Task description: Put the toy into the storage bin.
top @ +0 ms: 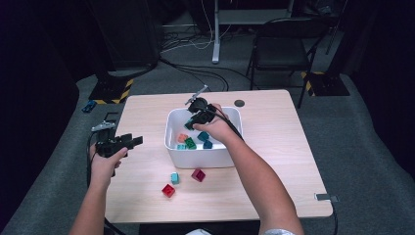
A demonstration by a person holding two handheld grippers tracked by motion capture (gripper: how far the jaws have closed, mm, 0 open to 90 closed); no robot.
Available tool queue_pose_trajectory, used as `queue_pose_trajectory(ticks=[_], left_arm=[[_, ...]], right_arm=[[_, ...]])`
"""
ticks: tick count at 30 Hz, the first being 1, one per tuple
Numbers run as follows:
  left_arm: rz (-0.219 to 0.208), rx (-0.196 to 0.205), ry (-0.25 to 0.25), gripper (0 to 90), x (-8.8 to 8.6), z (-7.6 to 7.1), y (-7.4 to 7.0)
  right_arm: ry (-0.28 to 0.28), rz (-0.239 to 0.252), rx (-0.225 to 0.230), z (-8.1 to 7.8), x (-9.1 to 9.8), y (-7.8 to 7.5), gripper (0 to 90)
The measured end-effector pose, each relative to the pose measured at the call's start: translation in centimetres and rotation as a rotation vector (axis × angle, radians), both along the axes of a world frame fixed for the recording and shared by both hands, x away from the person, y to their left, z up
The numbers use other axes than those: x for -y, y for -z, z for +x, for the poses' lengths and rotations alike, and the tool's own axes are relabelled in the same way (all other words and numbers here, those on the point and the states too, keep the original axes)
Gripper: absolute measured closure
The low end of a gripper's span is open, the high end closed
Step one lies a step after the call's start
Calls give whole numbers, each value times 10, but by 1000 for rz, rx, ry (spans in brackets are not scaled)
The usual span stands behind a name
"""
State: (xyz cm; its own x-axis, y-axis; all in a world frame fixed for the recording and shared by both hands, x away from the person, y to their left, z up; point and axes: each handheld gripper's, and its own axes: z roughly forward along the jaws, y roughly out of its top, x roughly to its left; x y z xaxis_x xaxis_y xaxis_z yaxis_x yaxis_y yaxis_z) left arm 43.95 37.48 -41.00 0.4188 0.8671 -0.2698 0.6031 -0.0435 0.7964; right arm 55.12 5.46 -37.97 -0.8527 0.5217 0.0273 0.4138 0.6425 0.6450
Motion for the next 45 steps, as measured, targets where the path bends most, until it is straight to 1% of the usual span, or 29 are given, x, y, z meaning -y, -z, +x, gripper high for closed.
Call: queue_pose_trajectory(ticks=[3, 6, 8, 9, 11, 12, 14, 17, 20, 21, 24, 27, 28, 30, 31, 32, 33, 34, 36, 37, 39, 41, 45], left_arm=[[-3, -2, 3, 385, 1, 0, 0], [4, -2, 6, 385, 1, 0, 0], [-1, 1, 3, 384, 1, 0, 0], [-1, 1, 3, 384, 1, 0, 0], [-3, -3, 3, 385, 1, 0, 0], [-4, -4, 3, 385, 1, 0, 0], [-2, -4, 3, 384, 1, 0, 0], [-1, 2, 2, 385, 1, 0, 1], [2, 3, 8, 384, 2, 0, -1], [2, 7, 9, 384, 2, 0, -1], [5, 2, 6, 385, 2, 0, -1], [6, 4, 3, 385, 2, 0, 0], [10, -1, 5, 385, 1, 0, 0], [6, -1, 5, 385, 2, 0, 0], [7, 3, 8, 384, 2, 0, 0], [8, 3, 11, 384, 3, -1, 0], [9, 2, 12, 384, 4, -1, 0], [14, 5, 16, 384, 5, -1, 0], [16, 4, 18, 384, 6, -2, 0], [23, 6, 20, 384, 9, -2, 0], [18, 1, 21, 384, 10, -2, 0], [34, -2, 27, 384, 12, -3, 0], [37, 14, 32, 384, 14, -5, -3]], right_arm=[[7, -6, -7, 2, -1, 4, 584], [13, -24, -12, 5, -4, 11, 583], [22, -34, -21, 6, -5, 14, 582], [18, -37, -22, 7, -4, 15, 581], [34, -40, -30, 7, -4, 17, 579], [32, -40, -34, 7, -3, 17, 577], [32, -47, -26, 6, -2, 18, 567], [41, -42, -32, 5, 0, 16, 524], [46, -35, -27, 2, 4, 12, 525], [42, -39, -18, 1, 5, 10, 525], [39, -42, -5, -6, 9, 5, 524], [31, -25, 6, -13, 15, -2, 519], [29, -25, 8, -15, 17, -3, 516], [43, -21, -5, -20, 22, -7, 506], [49, -16, 2, -21, 24, -9, 501], [58, -15, 4, -23, 28, -11, 501], [70, -4, 2, -26, 30, -12, 501], [71, 1, 11, -28, 33, -14, 502], [75, 7, 12, -31, 36, -16, 502], [71, 20, 19, -37, 41, -20, 502], [77, 34, 32, -45, 46, -26, 502], [64, 55, 44, -54, 52, -30, 499], [44, 81, 55, -72, 61, -36, 493]])
